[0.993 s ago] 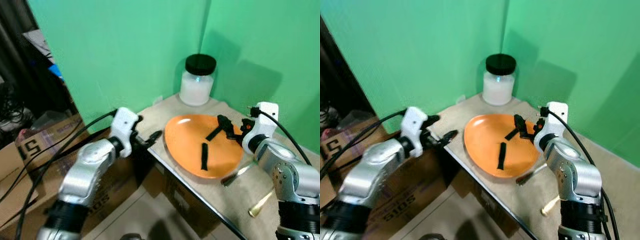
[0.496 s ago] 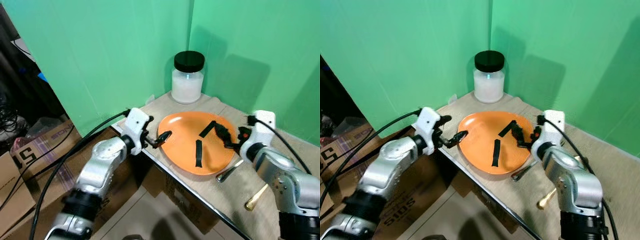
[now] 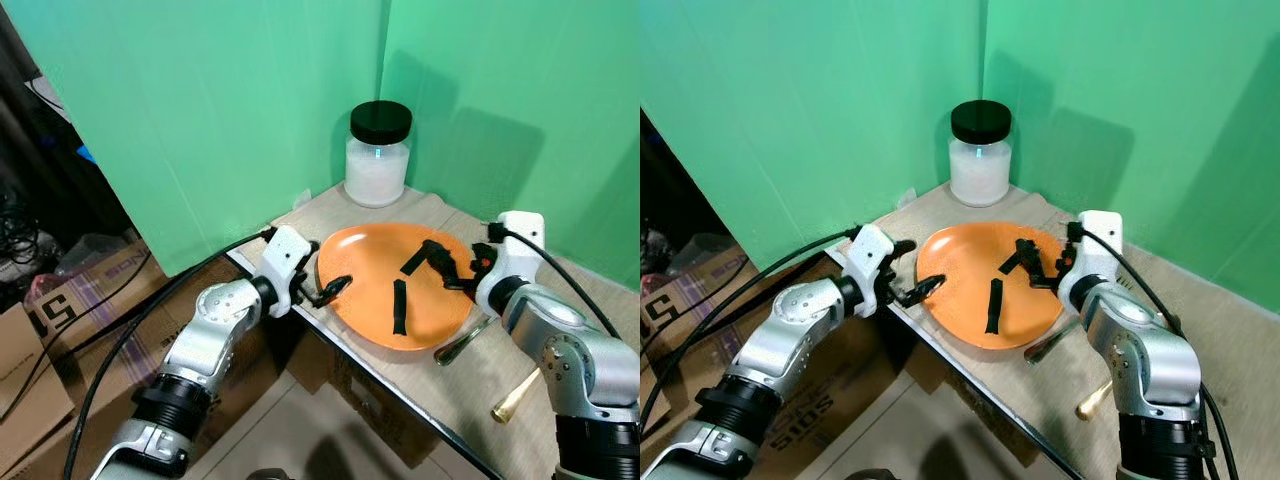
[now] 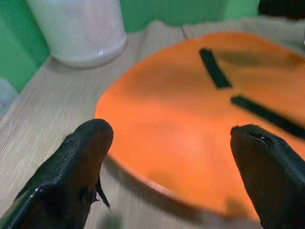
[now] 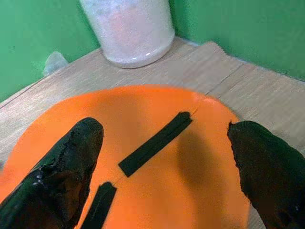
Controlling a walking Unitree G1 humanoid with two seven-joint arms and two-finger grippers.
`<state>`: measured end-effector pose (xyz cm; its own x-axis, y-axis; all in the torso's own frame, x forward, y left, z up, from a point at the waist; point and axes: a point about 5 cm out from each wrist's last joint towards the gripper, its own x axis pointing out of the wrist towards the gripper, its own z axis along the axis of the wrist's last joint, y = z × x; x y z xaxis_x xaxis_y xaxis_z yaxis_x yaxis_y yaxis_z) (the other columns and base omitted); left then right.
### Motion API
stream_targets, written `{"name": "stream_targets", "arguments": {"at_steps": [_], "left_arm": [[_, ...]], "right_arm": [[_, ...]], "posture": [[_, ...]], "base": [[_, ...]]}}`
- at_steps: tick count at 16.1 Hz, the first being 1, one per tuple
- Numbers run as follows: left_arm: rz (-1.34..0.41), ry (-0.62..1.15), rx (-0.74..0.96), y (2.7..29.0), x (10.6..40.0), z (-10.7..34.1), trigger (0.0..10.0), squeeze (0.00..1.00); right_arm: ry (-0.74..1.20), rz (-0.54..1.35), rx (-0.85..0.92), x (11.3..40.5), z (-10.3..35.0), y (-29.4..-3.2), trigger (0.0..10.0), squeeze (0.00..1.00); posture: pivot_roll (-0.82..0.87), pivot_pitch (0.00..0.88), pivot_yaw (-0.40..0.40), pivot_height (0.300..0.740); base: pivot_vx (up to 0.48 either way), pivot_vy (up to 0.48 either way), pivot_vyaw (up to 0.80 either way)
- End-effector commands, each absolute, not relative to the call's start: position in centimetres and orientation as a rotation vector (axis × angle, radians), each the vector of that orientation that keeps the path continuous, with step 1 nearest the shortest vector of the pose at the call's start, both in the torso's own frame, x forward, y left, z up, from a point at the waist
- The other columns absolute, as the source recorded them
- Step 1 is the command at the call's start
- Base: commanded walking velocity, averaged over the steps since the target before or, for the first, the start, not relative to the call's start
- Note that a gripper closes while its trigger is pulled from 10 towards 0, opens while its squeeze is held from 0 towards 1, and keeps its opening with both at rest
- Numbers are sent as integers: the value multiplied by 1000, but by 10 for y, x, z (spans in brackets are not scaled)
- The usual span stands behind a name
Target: Setting the table
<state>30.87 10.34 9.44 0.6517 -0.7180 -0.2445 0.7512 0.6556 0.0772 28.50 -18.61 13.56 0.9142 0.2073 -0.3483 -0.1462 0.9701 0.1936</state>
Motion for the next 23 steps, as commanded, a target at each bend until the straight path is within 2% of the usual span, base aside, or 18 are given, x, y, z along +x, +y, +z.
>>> {"name": "stream_targets", "arguments": {"at_steps": [1,8,13,16,19,23], "left_arm": [[-846,218,237,109,311,91,10000,0],[-849,326,318,124,300,62,10000,0],[-803,344,348,131,301,54,10000,0],[-799,270,304,131,307,67,10000,0],[-841,124,270,138,320,103,10000,0],[-842,103,292,135,338,116,10000,0]], "right_arm": [[378,185,161,288,136,-187,10000,0],[397,176,157,297,137,-193,10000,0],[352,109,162,309,150,-212,10000,0],[345,117,162,309,152,-213,10000,0],[311,133,164,308,157,-215,10000,0],[306,127,162,305,156,-216,10000,0]], "posture": [[41,0,73,740],[54,0,66,740],[50,0,63,740],[51,0,61,740],[42,0,70,740],[29,0,78,740]], "base": [[0,0,0],[0,0,0],[0,0,0],[0,0,0],[0,0,0],[0,0,0]]}}
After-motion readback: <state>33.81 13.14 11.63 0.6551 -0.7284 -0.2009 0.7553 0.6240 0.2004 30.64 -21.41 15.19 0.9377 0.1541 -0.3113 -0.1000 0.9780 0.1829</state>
